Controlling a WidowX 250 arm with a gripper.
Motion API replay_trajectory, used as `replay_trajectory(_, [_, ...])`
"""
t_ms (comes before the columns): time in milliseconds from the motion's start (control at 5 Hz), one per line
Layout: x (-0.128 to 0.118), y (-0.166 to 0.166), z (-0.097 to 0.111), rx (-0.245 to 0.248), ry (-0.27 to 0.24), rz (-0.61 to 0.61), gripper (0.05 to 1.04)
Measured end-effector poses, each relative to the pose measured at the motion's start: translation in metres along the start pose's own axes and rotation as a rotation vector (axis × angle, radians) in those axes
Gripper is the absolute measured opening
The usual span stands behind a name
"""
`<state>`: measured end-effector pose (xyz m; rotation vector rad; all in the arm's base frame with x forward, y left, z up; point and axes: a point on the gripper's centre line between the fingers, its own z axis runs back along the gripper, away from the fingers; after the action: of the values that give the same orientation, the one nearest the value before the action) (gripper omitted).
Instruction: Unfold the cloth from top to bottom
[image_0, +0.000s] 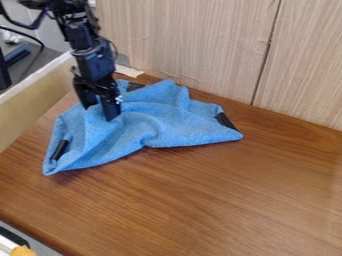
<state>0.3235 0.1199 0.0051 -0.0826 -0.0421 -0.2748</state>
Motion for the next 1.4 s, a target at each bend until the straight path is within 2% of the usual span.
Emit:
replay_trajectory(200, [0.002,-0.008,-0.004,0.004,0.013,-0.034,0.949])
replay_trajectory(400, [-0.005,-0.008,-0.008,0.016,0.025,-0.008,0.666])
replay_trajectory(600, [-0.004,-0.005,0.0,0.053,0.002,0.013,0.367])
replay_trajectory(800, [-0.004,-0.005,0.0,0.053,0.001,0.025,0.159])
replay_trajectory(1000, [-0.004,-0.006,0.001,0.039,-0.003,0.042,0.075])
replay_trajectory(1200, [0.004,-0.01,0.018,0.073,-0.051,0.023,0.068])
replay_trajectory(1400, [0.012,-0.051,0.038,0.114,-0.094,-0.109,0.068])
